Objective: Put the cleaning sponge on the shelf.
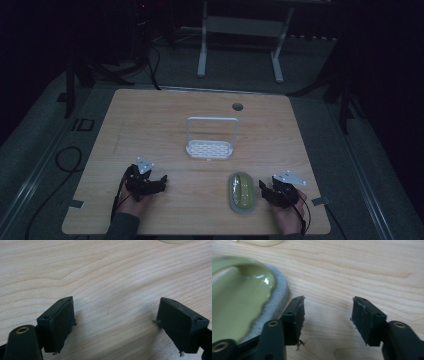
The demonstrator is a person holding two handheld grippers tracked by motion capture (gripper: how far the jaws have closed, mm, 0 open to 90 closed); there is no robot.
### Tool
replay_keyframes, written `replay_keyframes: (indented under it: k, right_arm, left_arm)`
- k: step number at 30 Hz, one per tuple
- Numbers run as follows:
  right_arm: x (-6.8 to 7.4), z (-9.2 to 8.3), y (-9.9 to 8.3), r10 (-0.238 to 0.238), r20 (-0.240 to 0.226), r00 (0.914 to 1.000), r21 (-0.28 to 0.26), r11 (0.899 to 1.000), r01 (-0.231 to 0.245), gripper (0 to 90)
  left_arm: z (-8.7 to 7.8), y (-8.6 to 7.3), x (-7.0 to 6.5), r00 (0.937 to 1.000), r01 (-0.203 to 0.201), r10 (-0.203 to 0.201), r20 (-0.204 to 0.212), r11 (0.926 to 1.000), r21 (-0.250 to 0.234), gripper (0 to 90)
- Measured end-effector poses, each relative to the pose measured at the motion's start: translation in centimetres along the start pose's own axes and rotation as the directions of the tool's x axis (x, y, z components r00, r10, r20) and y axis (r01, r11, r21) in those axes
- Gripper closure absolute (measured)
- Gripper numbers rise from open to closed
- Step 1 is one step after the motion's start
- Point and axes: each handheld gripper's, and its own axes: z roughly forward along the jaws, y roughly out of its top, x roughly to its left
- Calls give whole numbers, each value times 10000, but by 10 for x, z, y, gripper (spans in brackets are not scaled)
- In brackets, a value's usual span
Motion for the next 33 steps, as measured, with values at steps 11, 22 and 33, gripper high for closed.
replay_keyframes:
  k: [11,22,33]
  right_arm:
    - [14,-22,12,-772,145,9969,-180,9968,774,600]
    - [30,-38,18,-1094,-240,9937,-246,9938,1088,769]
    - [55,-56,24,-1423,-953,9852,-589,9888,1371,898]
  left_arm:
    - [0,0,0,10000,-3,3,2,10000,3,152]
    - [0,0,0,10000,-19,19,13,10000,12,152]
    - [0,0,-1,10000,-13,13,28,10000,2,152]
